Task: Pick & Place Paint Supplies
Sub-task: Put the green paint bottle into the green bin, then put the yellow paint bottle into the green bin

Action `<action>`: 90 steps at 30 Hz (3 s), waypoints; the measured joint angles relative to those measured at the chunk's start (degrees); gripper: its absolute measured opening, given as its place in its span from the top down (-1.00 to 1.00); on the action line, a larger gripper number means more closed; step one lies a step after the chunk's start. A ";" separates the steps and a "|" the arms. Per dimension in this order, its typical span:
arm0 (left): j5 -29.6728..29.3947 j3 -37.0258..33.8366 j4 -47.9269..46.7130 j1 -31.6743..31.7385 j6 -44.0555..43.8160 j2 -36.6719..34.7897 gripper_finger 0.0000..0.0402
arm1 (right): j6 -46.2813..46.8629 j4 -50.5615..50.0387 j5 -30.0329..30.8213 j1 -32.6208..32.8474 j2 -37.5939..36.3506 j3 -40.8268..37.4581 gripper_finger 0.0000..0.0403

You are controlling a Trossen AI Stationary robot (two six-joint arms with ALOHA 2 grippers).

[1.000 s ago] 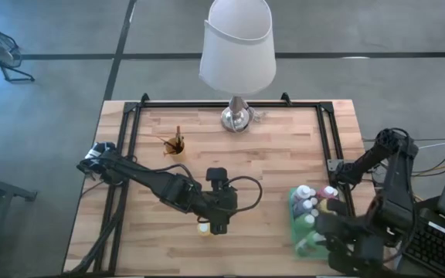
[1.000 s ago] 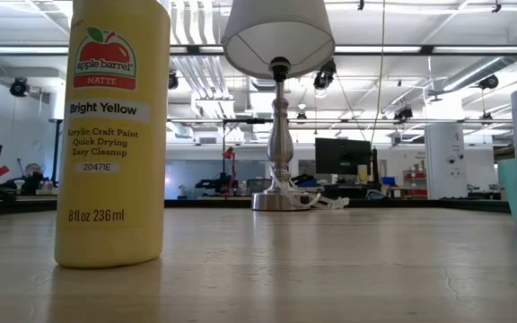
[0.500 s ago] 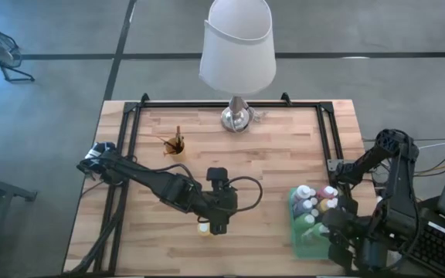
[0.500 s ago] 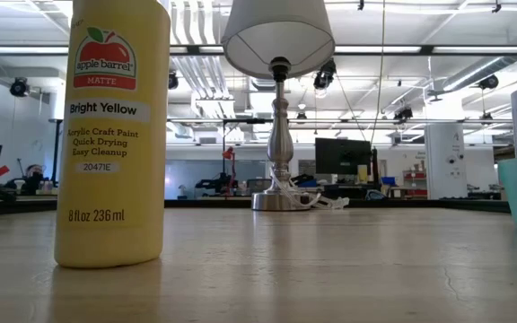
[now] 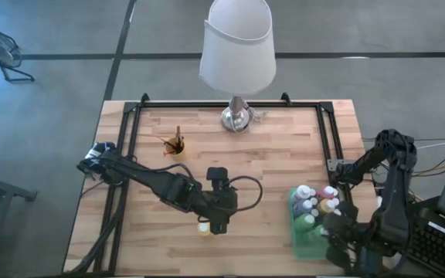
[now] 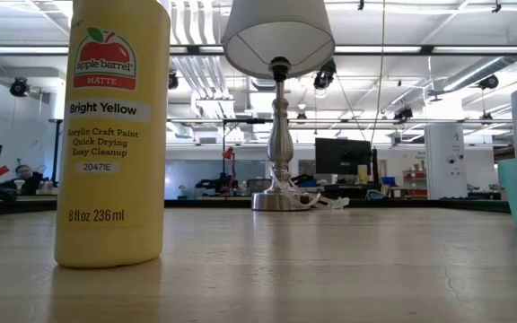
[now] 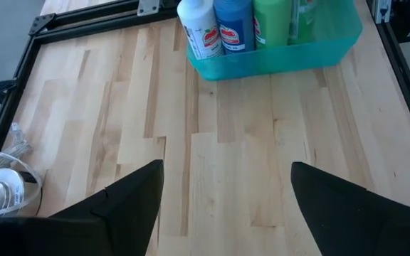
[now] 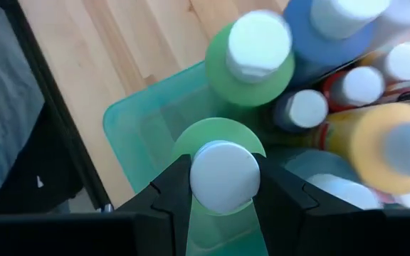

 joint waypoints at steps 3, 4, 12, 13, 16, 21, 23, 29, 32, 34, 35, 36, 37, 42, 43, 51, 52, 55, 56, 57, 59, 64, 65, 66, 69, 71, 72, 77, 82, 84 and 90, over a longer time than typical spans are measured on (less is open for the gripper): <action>0.00 0.00 0.02 0.00 -0.02 0.00 -0.54 | 0.21 2.04 0.06 -0.06 0.01 -2.47 0.43; 0.00 0.00 0.03 0.00 -0.05 0.00 -0.54 | 0.21 2.13 0.71 -0.06 0.00 -3.04 0.43; 0.02 0.00 0.40 0.01 -0.09 0.00 -0.54 | 0.09 2.30 1.37 -0.06 -0.17 -3.64 0.43; 0.00 0.00 0.42 0.02 -0.09 0.00 -0.54 | -0.13 2.29 1.32 -0.06 -0.14 -3.54 0.43; 0.00 0.00 0.46 0.02 -0.11 0.00 -0.54 | -0.29 2.25 1.27 -0.08 -0.10 -3.46 0.43; 0.00 0.00 0.52 0.02 -0.15 0.00 -0.54 | -0.51 2.09 1.11 -0.08 -0.10 -3.46 0.43; 0.00 0.00 0.79 0.02 -0.15 0.00 -0.54 | -1.38 2.07 1.07 -0.08 -0.10 -3.46 0.43; 0.01 0.00 1.06 0.02 -0.15 0.00 -0.54 | -2.04 0.89 0.66 -0.11 -0.29 -3.46 0.43; 0.00 0.00 1.34 0.02 -0.13 0.00 -0.54 | -2.03 0.00 0.09 -0.12 -0.37 -3.46 0.43; 0.00 0.00 1.36 0.02 -0.13 0.00 -0.54 | -2.04 -0.06 -0.16 -0.13 -0.43 -3.46 0.43; 0.00 0.00 1.36 0.02 -0.13 0.00 -0.54 | -2.04 -0.06 -0.16 -0.13 -0.43 -3.46 0.43; 0.00 0.00 1.37 0.02 -0.13 0.00 -0.54 | -2.04 -0.06 -0.18 -0.13 -0.45 -3.46 0.43; 0.00 0.00 1.38 0.02 -0.13 0.00 -0.54 | -2.04 -0.04 -0.18 -0.13 -0.45 -3.46 0.43; 0.00 0.00 1.36 0.02 -0.13 0.00 -0.54 | -2.91 0.03 -0.18 -0.13 -0.45 -3.46 0.37; 0.00 0.00 1.36 0.02 -0.13 0.00 -0.54 | -2.96 0.03 -0.17 -0.13 -0.45 -3.49 0.33; 0.01 -0.39 1.68 0.02 -0.13 0.00 -0.54 | -3.06 0.09 -0.18 -0.11 -0.45 -3.49 0.03; 0.01 -0.74 2.08 0.02 -0.10 0.00 -0.54 | -3.35 0.07 -0.19 -0.12 -0.45 -3.49 0.02; 0.04 -1.40 2.34 0.02 0.11 0.02 -0.54 | -3.86 -0.25 -0.20 -0.13 -0.45 -3.39 -0.03; 0.04 -1.84 2.81 0.04 0.11 0.00 -0.54 | -3.96 -0.47 -0.22 -0.13 -0.45 -3.27 -0.05; 0.02 -2.12 3.20 0.06 0.13 0.00 -0.54 | -3.98 -0.72 -0.22 -0.13 -0.45 -3.05 -0.06; 0.04 -2.54 3.54 0.06 0.26 0.00 -0.54 | -4.04 -1.83 -0.20 -0.13 -0.45 -2.24 -0.09; 0.02 -2.71 4.46 0.04 0.43 0.00 -0.54 | -5.07 -4.63 0.23 -0.13 -0.45 0.50 -0.15; 0.02 -2.73 4.44 0.04 0.46 0.00 -0.54 | -5.45 -5.40 0.56 -0.13 -0.45 1.09 -0.15; 0.04 -2.73 4.38 0.04 0.45 0.00 -0.54 | -6.02 -6.17 1.15 -0.13 -0.45 1.81 -0.16; 0.03 -2.73 4.28 0.04 -0.27 -0.10 -0.54 | -6.86 -8.96 3.01 -0.13 -0.45 4.22 -0.17; 0.03 -2.71 3.97 0.04 -1.26 -0.17 -0.54 | -7.73 -11.03 4.89 -0.13 -0.45 5.79 -0.16; 0.04 -2.71 3.75 0.04 -1.42 -0.17 -0.54 | -8.06 -11.93 6.03 -0.13 -0.45 6.61 -0.15; 0.03 -2.71 2.44 -0.91 -1.03 -0.62 -0.54 | -12.73 -13.81 12.76 -0.13 -0.49 9.99 -0.07; -0.50 -2.19 1.14 -2.60 -0.35 -1.20 -0.54 | -18.61 -13.79 18.33 -0.72 -0.51 12.43 -0.01; -1.83 -1.61 -0.04 -3.79 -0.30 -1.74 -0.54 | -20.21 -13.74 19.54 -1.13 -0.51 12.95 -0.01; -8.17 -0.49 -5.34 -9.08 -2.32 -3.40 -0.54 | -22.94 -13.79 19.89 -2.83 -0.56 13.21 -0.05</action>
